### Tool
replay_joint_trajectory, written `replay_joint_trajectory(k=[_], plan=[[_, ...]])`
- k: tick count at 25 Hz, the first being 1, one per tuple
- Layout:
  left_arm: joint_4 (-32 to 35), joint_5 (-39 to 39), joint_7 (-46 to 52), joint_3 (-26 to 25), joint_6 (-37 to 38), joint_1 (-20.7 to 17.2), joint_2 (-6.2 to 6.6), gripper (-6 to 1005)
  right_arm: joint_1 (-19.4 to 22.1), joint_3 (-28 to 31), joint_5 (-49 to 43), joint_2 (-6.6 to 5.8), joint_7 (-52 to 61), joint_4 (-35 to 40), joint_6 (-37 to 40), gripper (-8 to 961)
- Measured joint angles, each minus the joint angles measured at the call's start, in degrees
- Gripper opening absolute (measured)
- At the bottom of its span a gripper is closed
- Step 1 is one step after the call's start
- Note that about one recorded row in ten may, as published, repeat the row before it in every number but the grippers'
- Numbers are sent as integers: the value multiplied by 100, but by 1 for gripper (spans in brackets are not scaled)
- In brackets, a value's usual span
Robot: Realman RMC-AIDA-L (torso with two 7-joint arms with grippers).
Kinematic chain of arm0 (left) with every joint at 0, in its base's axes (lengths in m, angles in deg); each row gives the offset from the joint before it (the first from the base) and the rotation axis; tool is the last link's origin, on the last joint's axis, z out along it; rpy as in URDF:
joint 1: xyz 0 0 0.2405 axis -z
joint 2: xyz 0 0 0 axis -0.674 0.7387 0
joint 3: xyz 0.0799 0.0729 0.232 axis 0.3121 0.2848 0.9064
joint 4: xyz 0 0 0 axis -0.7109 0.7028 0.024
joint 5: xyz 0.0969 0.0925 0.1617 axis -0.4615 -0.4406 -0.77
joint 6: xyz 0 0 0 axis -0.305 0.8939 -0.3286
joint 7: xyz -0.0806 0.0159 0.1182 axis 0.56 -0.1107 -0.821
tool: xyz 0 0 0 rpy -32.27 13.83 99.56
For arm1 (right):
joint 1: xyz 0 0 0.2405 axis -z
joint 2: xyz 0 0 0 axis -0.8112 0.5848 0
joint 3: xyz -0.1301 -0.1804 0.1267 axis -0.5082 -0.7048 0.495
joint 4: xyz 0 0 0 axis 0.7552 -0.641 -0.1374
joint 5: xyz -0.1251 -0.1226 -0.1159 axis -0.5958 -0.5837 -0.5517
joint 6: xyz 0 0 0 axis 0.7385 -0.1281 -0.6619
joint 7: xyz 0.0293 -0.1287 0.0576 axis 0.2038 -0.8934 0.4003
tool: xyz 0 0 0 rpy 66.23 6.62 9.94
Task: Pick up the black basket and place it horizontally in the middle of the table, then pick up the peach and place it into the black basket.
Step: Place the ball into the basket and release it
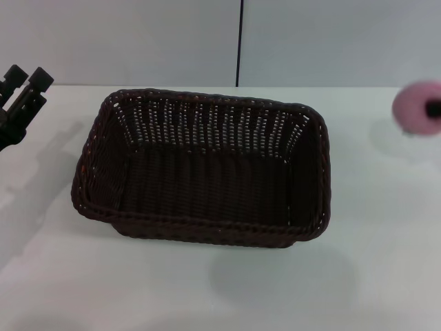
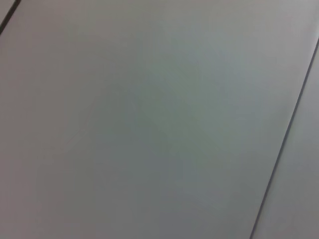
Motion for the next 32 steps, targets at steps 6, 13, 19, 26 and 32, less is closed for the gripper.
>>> replay_joint_trajectory(k=[6, 13, 19, 26, 32], plan=[[1, -2, 35, 5, 41, -41, 1, 646, -83, -551, 1235, -3, 224, 888, 379, 105], [-51, -1, 45, -13, 141, -78, 0, 646, -749, -2105, 1443, 0, 149, -507, -497, 76], [-59, -1, -26, -34, 197, -135, 2, 646, -1370, -2611, 1781, 5, -300, -1923, -1026, 82], [-128, -8, -71, -42, 204, -146, 11, 646, -1533, -2891, 1836, 15, -441, -2221, -1185, 316], [-148, -10, -549, -135, 158, -193, 20, 646, -962, -2616, 1926, 18, -712, -1877, -1574, 577]])
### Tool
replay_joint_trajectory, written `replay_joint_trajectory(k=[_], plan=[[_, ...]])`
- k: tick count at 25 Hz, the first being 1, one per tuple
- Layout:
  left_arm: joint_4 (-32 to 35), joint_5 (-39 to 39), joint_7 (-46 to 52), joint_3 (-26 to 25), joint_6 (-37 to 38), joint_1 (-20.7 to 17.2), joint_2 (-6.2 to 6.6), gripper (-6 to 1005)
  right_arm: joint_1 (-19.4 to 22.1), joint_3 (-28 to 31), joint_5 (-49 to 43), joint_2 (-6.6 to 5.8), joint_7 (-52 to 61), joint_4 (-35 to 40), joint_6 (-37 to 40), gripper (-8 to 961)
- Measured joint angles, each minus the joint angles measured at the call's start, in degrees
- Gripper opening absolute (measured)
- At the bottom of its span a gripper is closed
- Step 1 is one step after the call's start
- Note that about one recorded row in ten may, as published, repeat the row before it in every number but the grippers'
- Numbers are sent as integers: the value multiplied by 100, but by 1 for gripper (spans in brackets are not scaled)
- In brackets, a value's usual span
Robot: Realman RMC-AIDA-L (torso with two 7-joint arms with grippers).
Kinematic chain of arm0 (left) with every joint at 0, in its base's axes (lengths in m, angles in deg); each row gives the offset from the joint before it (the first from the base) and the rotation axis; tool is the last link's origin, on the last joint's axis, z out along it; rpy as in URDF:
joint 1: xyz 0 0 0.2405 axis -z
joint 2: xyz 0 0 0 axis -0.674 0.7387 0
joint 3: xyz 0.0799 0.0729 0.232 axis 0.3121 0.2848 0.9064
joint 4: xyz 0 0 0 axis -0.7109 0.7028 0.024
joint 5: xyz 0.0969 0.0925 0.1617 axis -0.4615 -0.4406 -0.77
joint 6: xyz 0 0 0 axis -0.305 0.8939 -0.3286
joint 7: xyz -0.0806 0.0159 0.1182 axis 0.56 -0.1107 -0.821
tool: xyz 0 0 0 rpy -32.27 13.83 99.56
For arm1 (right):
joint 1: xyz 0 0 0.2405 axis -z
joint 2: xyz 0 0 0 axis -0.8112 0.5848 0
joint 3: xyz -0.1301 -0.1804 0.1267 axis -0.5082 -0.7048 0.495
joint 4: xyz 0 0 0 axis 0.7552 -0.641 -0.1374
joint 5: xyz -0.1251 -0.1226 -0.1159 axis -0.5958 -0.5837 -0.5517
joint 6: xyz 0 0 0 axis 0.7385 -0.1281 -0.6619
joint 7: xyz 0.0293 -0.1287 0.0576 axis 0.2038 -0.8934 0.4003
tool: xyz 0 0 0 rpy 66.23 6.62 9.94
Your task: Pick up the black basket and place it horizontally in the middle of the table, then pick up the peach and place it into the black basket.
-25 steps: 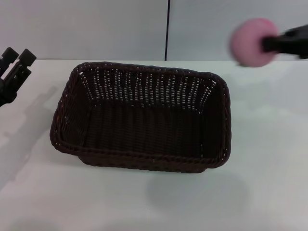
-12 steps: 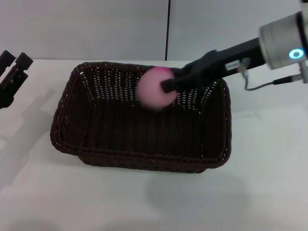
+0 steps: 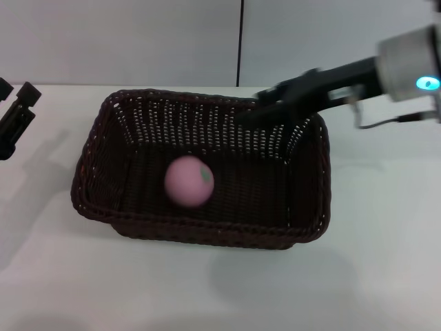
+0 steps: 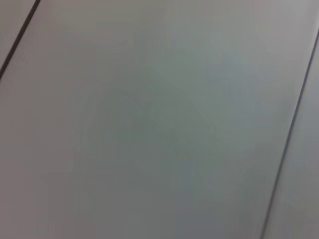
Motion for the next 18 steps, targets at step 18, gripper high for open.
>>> replay_joint_trajectory(k=[18], plan=[[-1210, 67, -2330, -752, 162, 290, -51, 646, 1350, 297, 8192, 75, -9794, -6151, 1197, 692]])
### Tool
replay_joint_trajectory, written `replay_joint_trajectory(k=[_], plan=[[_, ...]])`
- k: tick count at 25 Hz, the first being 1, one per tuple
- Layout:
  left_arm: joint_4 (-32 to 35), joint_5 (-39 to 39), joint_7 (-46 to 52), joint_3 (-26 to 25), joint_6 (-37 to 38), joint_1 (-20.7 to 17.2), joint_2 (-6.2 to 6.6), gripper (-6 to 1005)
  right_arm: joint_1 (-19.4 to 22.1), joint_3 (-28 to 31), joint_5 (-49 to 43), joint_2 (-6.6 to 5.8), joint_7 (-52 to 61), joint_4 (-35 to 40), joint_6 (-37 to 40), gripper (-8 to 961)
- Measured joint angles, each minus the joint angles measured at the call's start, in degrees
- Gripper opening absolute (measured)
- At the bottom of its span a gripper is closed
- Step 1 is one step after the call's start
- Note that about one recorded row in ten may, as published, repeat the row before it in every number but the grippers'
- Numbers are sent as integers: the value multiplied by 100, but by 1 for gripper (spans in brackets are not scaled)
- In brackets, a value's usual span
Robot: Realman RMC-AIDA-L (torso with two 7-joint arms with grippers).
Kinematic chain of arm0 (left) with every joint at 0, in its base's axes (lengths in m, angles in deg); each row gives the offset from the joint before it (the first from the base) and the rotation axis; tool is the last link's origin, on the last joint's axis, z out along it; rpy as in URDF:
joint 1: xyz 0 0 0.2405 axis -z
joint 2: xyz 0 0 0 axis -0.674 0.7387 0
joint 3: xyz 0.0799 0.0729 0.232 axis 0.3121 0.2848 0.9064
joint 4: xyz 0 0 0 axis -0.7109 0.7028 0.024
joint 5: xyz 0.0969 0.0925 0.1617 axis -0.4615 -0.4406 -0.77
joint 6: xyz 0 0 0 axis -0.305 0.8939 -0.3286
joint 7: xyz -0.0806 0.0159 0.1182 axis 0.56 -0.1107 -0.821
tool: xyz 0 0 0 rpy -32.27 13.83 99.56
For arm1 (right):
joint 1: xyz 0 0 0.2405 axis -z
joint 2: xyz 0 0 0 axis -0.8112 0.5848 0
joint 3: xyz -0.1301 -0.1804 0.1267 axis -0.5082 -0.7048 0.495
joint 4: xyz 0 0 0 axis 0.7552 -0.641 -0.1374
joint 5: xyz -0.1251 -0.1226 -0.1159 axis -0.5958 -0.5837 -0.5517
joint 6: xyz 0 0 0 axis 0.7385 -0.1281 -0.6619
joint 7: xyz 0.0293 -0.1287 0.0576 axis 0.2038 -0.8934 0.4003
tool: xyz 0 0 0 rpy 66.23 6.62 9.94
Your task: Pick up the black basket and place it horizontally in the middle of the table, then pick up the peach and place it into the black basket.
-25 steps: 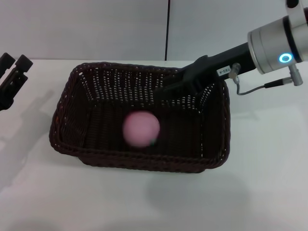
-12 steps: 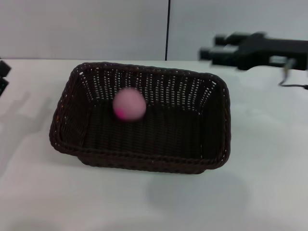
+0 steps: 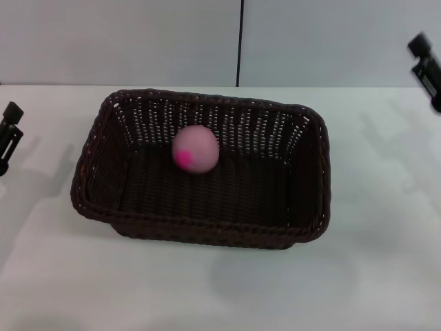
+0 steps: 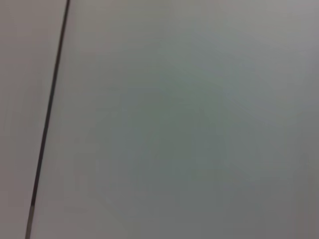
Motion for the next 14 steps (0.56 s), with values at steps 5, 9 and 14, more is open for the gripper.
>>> replay_joint_trajectory(k=[5, 9, 14], plan=[[-424, 51, -351, -296, 25, 176, -9, 646, -98, 220, 22, 13, -205, -623, 53, 692], [-554, 61, -467, -453, 46, 198, -19, 646, -172, 858, 27, 14, -238, -1011, 41, 692], [-742, 76, -766, -839, 115, 187, -29, 646, -73, 1553, 0, 9, -363, -1101, 0, 692]])
